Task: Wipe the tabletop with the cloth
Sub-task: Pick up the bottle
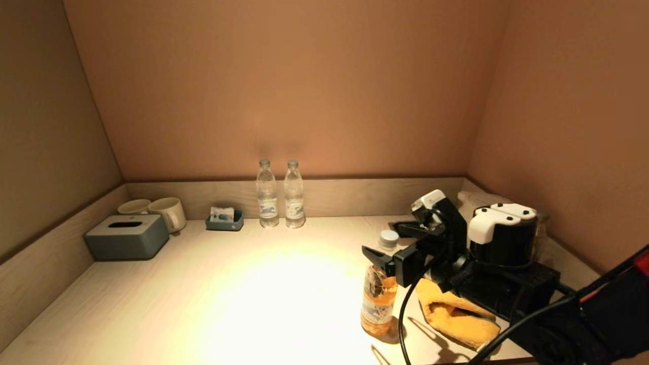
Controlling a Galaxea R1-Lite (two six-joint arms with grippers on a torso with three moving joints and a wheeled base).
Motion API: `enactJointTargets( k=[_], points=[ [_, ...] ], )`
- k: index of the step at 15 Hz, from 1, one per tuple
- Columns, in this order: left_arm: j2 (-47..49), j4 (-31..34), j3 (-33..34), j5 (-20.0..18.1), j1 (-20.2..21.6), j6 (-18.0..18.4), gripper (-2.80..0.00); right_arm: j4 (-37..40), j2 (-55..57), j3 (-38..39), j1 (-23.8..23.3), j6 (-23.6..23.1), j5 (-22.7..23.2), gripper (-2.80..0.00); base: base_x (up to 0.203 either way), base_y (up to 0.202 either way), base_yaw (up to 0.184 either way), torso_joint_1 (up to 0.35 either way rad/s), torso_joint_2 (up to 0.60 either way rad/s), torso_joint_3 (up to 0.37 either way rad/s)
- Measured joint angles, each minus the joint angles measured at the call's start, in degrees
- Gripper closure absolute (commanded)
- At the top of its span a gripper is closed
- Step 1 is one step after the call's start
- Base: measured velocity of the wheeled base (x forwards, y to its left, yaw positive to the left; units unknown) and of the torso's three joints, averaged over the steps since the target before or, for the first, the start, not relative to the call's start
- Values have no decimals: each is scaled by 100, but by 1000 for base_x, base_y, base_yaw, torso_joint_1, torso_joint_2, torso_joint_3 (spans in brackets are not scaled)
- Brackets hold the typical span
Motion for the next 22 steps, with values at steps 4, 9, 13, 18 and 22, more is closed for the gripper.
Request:
enactJointTargets(
  k=[4, 9, 13, 18, 22],
  points=[
    [0, 0, 0, 3, 0, 2, 0, -447, 296, -94, 2, 11, -12, -280, 0, 0, 0, 0, 0, 0],
    [0, 0, 0, 2, 2, 0, 0, -601, 502, -220, 5, 16, -14, -280, 0, 0, 0, 0, 0, 0],
    [0, 0, 0, 2, -1, 0, 0, -599, 576, -243, 5, 17, -12, -280, 0, 0, 0, 0, 0, 0],
    [0, 0, 0, 2, 2, 0, 0, -610, 626, -245, -15, 41, -14, -280, 0, 0, 0, 0, 0, 0],
    [0, 0, 0, 2, 0, -2, 0, -615, 668, -250, -55, 50, -14, -280, 0, 0, 0, 0, 0, 0]
  ],
)
